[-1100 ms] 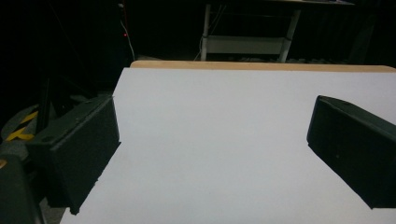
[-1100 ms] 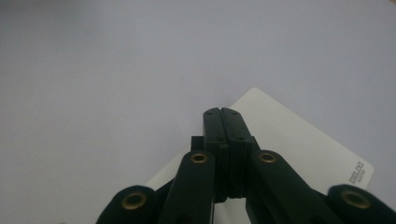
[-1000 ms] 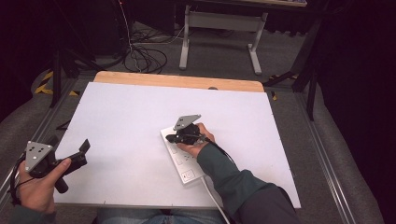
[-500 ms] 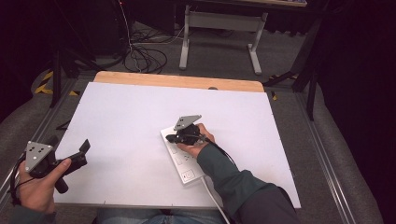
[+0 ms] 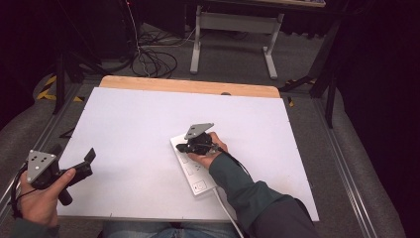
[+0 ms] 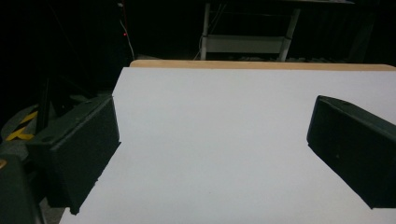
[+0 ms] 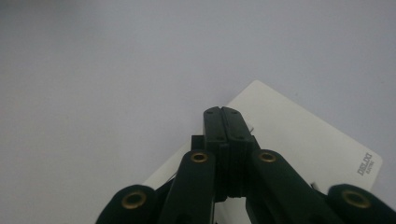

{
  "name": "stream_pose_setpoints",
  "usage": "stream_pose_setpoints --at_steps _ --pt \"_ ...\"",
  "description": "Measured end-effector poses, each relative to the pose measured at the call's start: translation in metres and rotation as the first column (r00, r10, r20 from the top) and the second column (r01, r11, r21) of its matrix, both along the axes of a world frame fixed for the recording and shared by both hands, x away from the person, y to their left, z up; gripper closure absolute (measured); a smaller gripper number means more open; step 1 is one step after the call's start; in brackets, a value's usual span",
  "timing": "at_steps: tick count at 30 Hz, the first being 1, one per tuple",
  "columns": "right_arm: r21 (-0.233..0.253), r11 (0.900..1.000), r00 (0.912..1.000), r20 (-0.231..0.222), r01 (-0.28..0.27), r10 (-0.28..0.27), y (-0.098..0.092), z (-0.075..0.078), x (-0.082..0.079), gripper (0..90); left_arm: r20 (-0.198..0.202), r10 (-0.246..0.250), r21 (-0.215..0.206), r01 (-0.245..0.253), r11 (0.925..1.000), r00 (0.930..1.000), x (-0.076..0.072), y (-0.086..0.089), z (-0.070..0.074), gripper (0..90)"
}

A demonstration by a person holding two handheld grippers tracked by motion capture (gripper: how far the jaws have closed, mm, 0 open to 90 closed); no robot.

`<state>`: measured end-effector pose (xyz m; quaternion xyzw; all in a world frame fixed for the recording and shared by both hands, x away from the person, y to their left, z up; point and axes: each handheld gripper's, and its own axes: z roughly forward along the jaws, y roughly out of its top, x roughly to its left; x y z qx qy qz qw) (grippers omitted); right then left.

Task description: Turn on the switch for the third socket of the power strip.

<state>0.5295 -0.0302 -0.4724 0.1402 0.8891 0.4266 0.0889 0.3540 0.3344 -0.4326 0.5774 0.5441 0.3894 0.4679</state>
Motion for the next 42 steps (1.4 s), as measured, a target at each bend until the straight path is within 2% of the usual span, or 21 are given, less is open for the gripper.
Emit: stream_pose_setpoints --at_steps 16,21,33,42 --pt "-0.019 1.0 0.9989 0.046 -0.006 0.007 -0.002 0.001 -0.002 90.0 0.001 -0.019 0.001 0.019 0.9998 0.9998 0.006 -0.004 0.0 2.9" --pt "0.02 1.0 0.9985 0.053 0.014 -0.015 -0.011 0.007 -0.003 90.0 0.001 -0.034 0.001 0.034 0.9994 0.9994 0.011 -0.007 0.0 2.9" --pt "0.069 0.996 0.9969 0.059 0.048 -0.053 -0.033 0.019 -0.007 90.0 0.0 -0.064 -0.003 0.064 0.998 0.998 0.021 -0.015 0.0 3.0" --pt "0.084 0.993 0.9926 0.079 0.085 -0.092 -0.053 0.026 -0.014 90.0 -0.005 -0.095 0.007 0.095 0.9954 0.9954 0.03 -0.021 0.0 3.0"
